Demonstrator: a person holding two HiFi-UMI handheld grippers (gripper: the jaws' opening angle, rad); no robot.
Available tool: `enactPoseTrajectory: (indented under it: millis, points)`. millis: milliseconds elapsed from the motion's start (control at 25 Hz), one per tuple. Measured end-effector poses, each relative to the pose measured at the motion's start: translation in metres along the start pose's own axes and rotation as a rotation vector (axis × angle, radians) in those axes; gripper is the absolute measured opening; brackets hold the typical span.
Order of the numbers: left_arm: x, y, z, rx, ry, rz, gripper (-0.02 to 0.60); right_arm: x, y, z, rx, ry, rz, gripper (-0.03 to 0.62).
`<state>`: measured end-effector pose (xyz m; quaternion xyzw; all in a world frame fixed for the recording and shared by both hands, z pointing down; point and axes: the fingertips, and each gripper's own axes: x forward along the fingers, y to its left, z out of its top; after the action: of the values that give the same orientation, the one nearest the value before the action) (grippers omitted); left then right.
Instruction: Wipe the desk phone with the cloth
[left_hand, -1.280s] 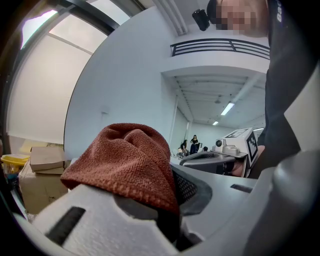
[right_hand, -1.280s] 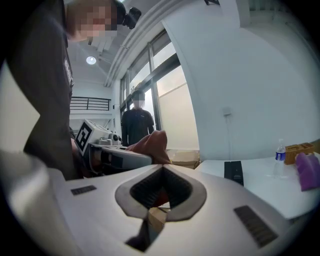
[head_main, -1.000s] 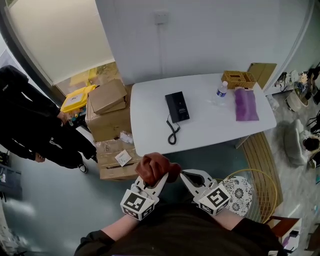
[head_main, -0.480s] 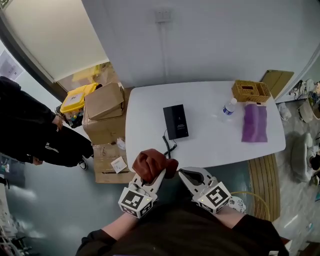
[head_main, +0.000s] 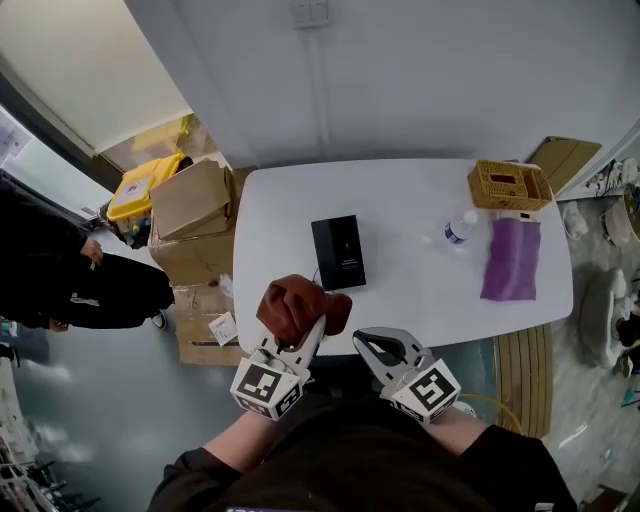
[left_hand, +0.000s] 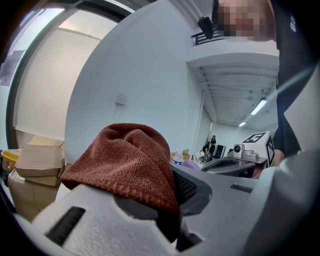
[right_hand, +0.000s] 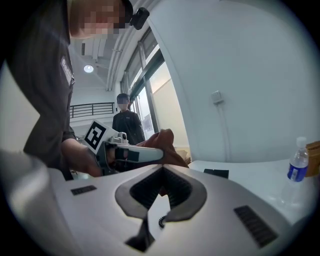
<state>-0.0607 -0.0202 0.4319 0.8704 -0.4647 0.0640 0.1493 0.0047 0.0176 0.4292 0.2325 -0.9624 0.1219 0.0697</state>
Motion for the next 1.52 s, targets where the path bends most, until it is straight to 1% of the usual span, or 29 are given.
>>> enactPoseTrajectory:
  millis: [440, 720, 1000, 1200, 1400, 1520]
  points:
    - [0.049, 0.047, 0.002, -0.002, 0.020, -0.044, 0.057, 0.036, -0.029, -0.003, 0.043, 0.019, -0.050, 0.026]
    - [0.093, 0.080, -0.013, -0.021, 0.045, -0.052, 0.057, 0.050, -0.046, -0.015, 0.080, 0.050, -0.079, 0.026]
    - [0.135, 0.112, -0.026, -0.039, 0.067, -0.041, 0.057, 0.054, -0.070, -0.023, 0.110, 0.073, -0.116, 0.026]
    - [0.169, 0.134, -0.041, -0.031, 0.088, -0.028, 0.057, 0.054, -0.085, -0.036, 0.126, 0.079, -0.142, 0.026]
    - [0.195, 0.160, -0.069, -0.012, 0.159, 0.022, 0.057, 0.047, -0.083, -0.050, 0.142, 0.105, -0.151, 0.026]
    - [0.197, 0.163, -0.083, -0.007, 0.198, 0.039, 0.057, 0.038, -0.078, -0.057, 0.171, 0.123, -0.156, 0.026]
